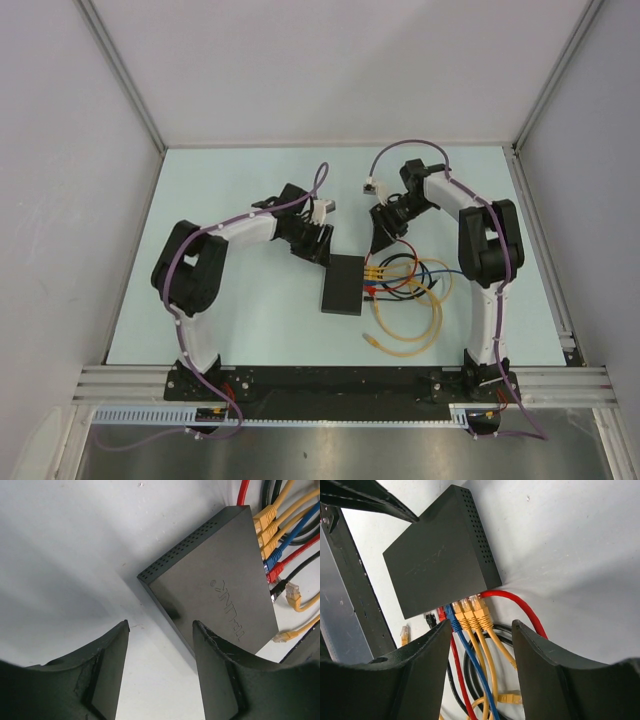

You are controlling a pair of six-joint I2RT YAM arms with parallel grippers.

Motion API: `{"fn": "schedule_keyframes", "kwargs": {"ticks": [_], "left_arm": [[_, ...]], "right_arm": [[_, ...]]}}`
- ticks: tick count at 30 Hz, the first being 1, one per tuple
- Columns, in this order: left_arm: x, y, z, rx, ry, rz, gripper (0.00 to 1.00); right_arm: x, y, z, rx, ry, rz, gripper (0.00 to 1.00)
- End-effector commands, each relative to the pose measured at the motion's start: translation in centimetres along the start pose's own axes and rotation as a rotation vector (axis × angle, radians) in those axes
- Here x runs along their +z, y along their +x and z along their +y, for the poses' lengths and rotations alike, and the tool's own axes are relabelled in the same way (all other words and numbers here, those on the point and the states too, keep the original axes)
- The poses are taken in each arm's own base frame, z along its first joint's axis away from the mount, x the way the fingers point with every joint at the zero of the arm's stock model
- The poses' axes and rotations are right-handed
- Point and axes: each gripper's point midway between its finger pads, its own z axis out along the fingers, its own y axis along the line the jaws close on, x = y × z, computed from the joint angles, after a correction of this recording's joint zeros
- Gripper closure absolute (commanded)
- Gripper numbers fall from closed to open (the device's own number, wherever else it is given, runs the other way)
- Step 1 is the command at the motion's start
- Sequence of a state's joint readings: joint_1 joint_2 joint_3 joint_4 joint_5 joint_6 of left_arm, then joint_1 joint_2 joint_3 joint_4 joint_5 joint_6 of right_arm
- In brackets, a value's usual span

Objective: Pull the plug from the switch port

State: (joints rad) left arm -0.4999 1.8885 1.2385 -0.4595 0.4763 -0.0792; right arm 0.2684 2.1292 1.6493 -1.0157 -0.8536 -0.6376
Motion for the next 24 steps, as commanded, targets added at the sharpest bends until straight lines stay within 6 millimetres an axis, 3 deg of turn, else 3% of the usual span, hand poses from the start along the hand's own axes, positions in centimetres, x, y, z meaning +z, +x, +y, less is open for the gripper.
{"fn": "schedule_keyframes", "kwargs": {"ticks": [1,5,24], "left_arm": [[0.4,-1.7,-0.6,0.029,0.021,-0.043,0.41],[1.3,-1.3,-0.3,0.027,0.003,-0.02,0.42],[2.0,-0.7,-0.1,0.076,-0.035,-0.003,0.46]], "right_arm": [[-0.1,-0.4,0.8,-0.063,0.003,-0.005,0.44],[0.9,0.2,0.3,-0.049,-0.014,0.013,0.45],[4.5,3.1,-1.5,-0.017,-0.052,0.09,0.52]]}}
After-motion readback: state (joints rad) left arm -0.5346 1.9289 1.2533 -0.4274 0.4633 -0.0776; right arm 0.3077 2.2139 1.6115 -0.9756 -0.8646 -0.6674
